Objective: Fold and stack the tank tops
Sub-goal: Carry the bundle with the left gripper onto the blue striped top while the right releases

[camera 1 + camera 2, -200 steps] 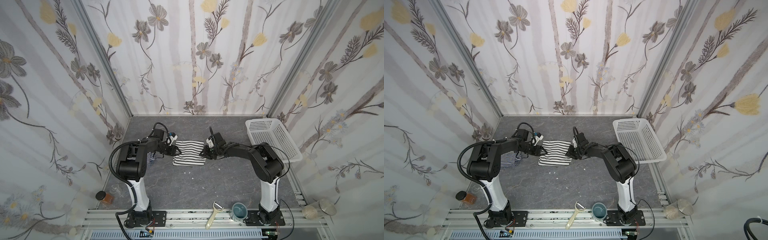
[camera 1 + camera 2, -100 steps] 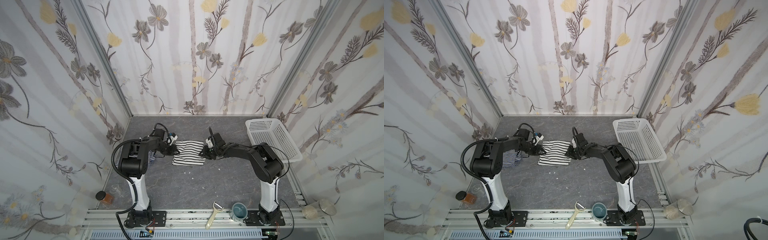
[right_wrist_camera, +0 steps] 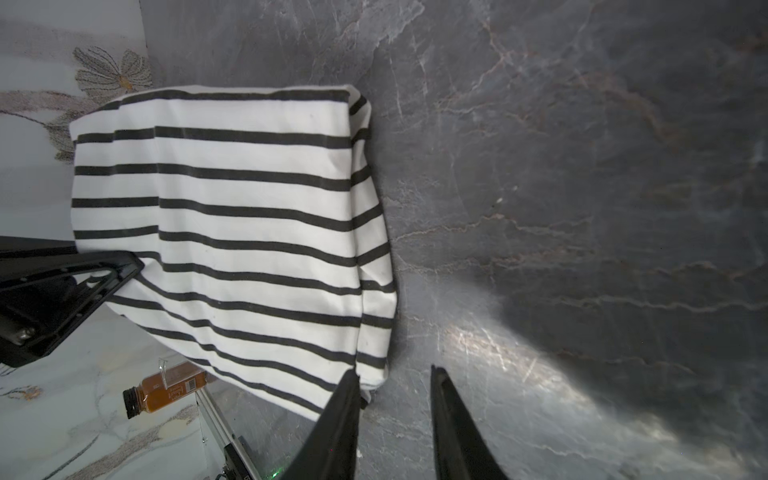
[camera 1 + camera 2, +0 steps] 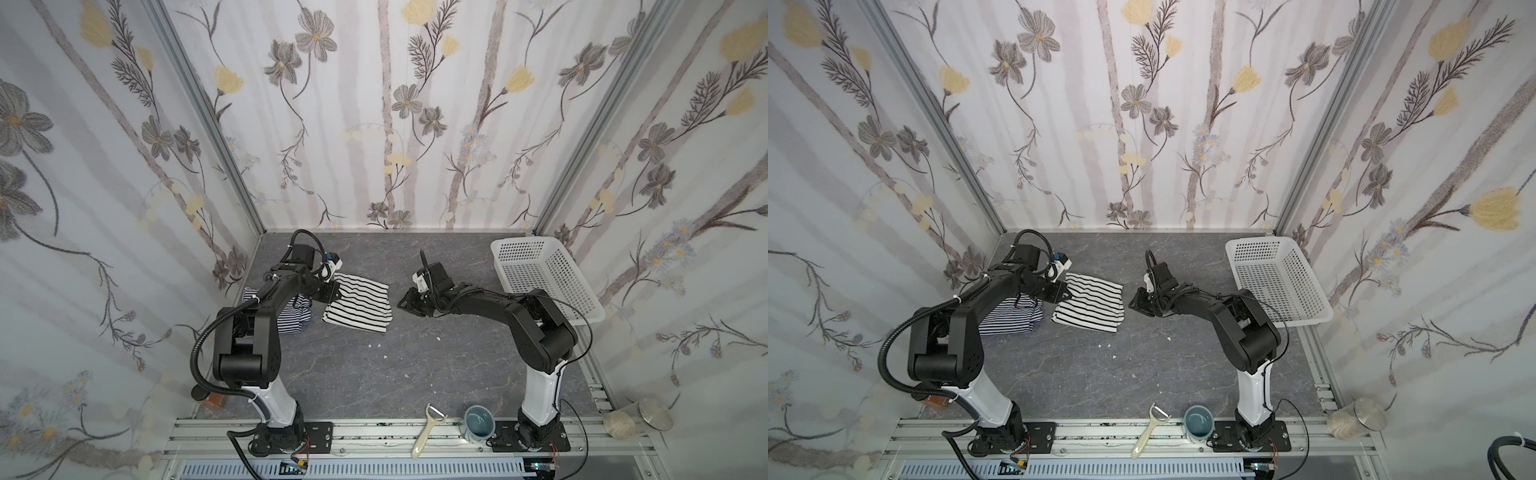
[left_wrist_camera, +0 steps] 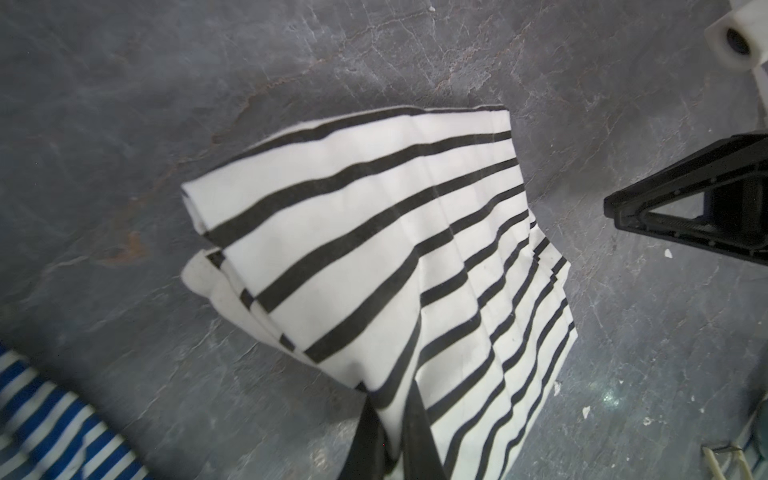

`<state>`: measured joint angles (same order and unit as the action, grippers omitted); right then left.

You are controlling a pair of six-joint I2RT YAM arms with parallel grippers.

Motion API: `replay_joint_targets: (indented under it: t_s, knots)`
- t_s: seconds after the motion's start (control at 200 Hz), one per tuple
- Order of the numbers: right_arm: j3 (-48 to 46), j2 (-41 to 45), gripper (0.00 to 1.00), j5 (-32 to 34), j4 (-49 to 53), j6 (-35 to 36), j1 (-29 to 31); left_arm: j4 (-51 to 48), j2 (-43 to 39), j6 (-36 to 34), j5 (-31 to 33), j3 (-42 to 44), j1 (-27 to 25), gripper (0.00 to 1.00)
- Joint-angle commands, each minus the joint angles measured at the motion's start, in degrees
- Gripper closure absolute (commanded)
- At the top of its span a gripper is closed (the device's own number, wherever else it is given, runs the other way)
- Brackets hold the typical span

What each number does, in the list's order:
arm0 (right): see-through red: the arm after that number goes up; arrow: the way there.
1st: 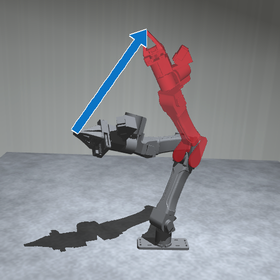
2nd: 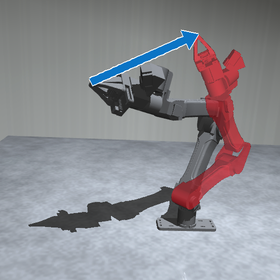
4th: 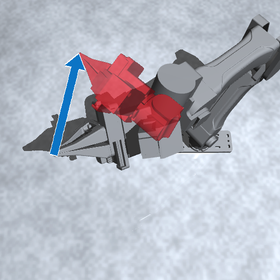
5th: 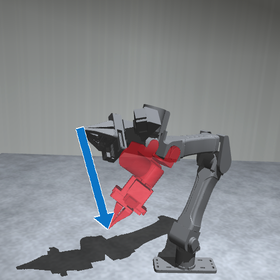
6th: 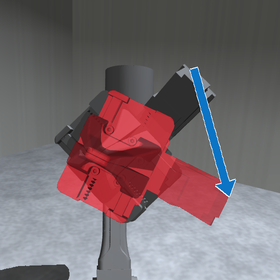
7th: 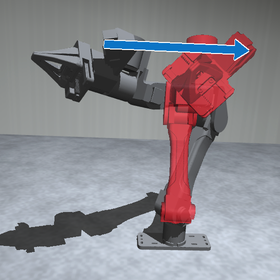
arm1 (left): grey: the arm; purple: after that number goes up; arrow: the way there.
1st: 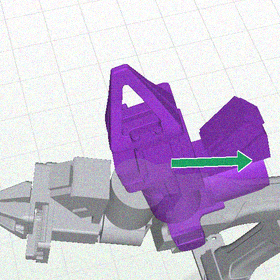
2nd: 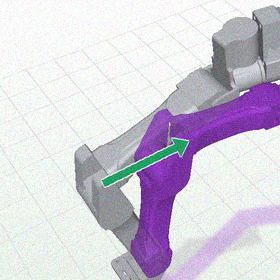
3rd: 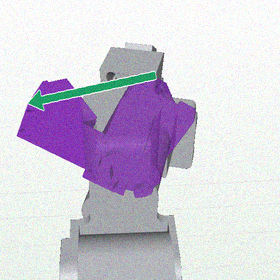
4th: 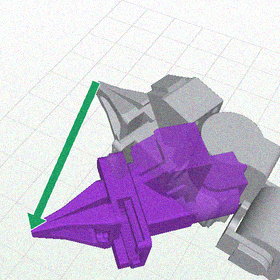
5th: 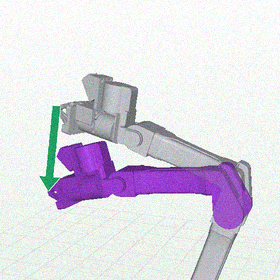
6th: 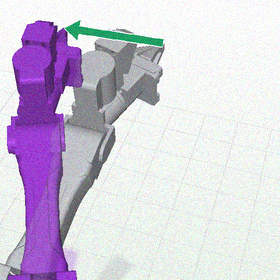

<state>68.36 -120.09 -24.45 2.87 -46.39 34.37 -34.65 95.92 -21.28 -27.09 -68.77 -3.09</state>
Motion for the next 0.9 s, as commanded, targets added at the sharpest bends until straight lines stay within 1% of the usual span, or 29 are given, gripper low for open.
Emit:
replay_joint_targets:
  t_s: [0.0,0.06,0.19,0.36,0.52,0.734,0.894]
  knots:
    - [0.98,0.12,0.68,0.72,-0.78,0.25,0.3,-4.97,-4.47,-6.19,9.7,0.13,0.96,1.0]
    - [1.32,-0.05,0.68,0.55,-0.93,0.25,0.43,-6.3,-7.09,-7.82,12.16,-0.23,2.18,1.0]
    - [2.03,-0.9,0.68,0.1,-1.38,0.25,0.61,-9.09,-11.16,-10.87,15.09,-1.94,5.41,1.0]
    - [3.73,-2.28,0.68,-0.51,-1.41,0.2,0.97,-10.82,-13.29,-13.58,17.19,-2.76,9.14,1.0]
    - [4.58,-2.43,0.68,-0.51,-1.16,0.32,1.14,-12.28,-13.76,-15.41,16.62,-4.88,12.46,1.0]
    - [5.29,-2.99,0.68,-0.59,-0.98,0.42,1.25,-14.55,-14.35,-17.12,17.37,-8.58,13.85,1.0]
    - [6.33,-3.72,0.67,-0.75,-0.38,0.67,1.6,-15.52,-14.53,-18.46,16.69,-10.6,16.5,1.0]
